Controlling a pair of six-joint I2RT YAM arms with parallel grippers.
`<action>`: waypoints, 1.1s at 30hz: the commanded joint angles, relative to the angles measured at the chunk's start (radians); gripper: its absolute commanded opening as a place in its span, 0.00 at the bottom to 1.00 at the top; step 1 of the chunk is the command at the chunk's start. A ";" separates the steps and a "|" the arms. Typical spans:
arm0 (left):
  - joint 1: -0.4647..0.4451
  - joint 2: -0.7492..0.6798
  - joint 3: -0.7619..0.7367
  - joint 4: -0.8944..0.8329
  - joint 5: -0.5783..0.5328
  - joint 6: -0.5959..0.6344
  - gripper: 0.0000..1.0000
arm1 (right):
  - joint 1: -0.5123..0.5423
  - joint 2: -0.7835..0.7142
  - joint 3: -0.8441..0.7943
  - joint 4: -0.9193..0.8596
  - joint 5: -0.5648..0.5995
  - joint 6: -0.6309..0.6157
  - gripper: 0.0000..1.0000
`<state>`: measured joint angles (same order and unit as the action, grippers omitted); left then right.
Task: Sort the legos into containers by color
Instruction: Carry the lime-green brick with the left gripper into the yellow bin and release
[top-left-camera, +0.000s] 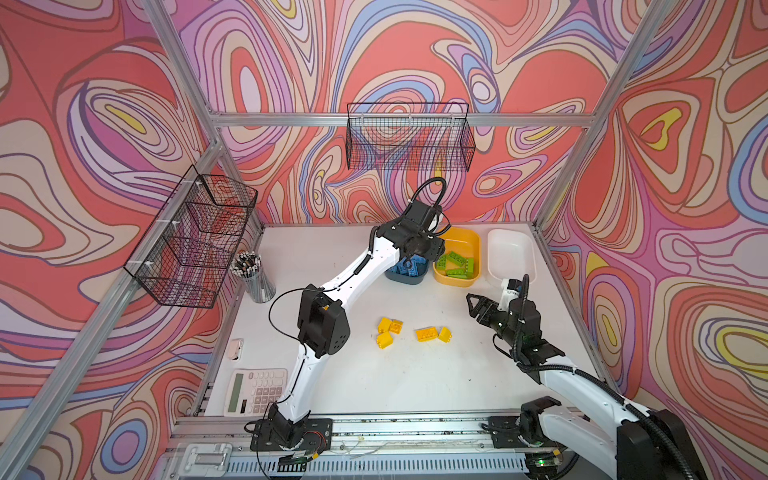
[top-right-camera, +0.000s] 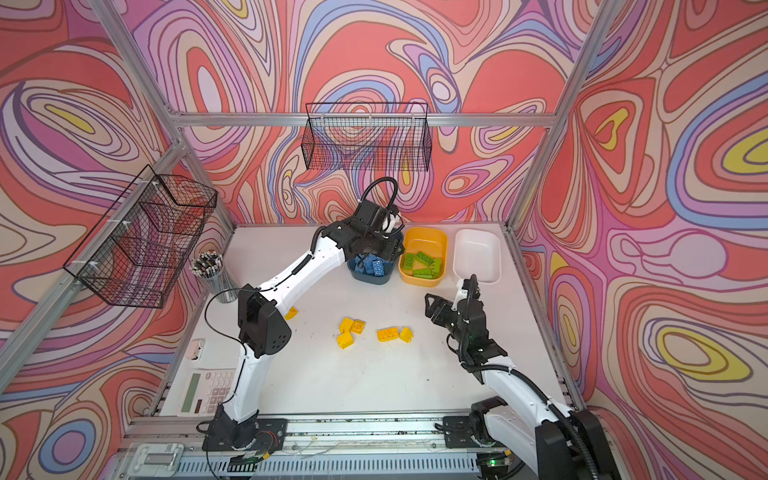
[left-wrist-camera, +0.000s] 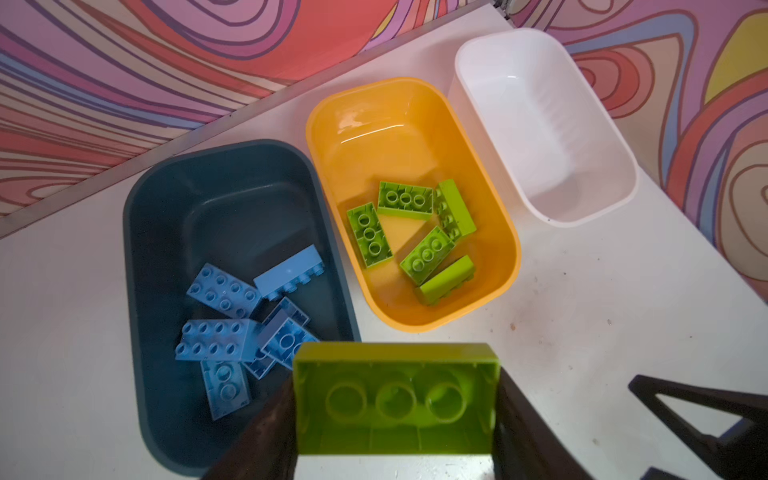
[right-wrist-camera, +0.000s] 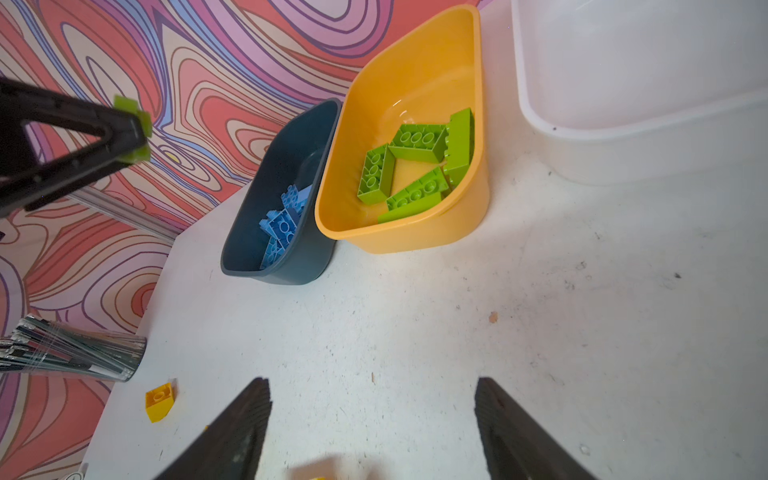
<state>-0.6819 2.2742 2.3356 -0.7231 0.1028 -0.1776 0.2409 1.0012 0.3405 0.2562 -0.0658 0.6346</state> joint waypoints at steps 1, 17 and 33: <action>-0.004 0.103 0.099 -0.038 0.064 -0.072 0.53 | -0.005 -0.015 -0.014 0.024 -0.007 0.012 0.82; -0.007 0.280 0.121 0.442 0.194 -0.337 0.57 | -0.005 -0.027 -0.018 0.016 -0.013 0.008 0.81; -0.007 0.225 0.092 0.439 0.158 -0.304 0.91 | -0.005 -0.002 0.013 -0.020 -0.040 -0.002 0.82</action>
<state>-0.6819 2.5542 2.4348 -0.3149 0.2794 -0.4973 0.2409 0.9939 0.3351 0.2520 -0.0895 0.6376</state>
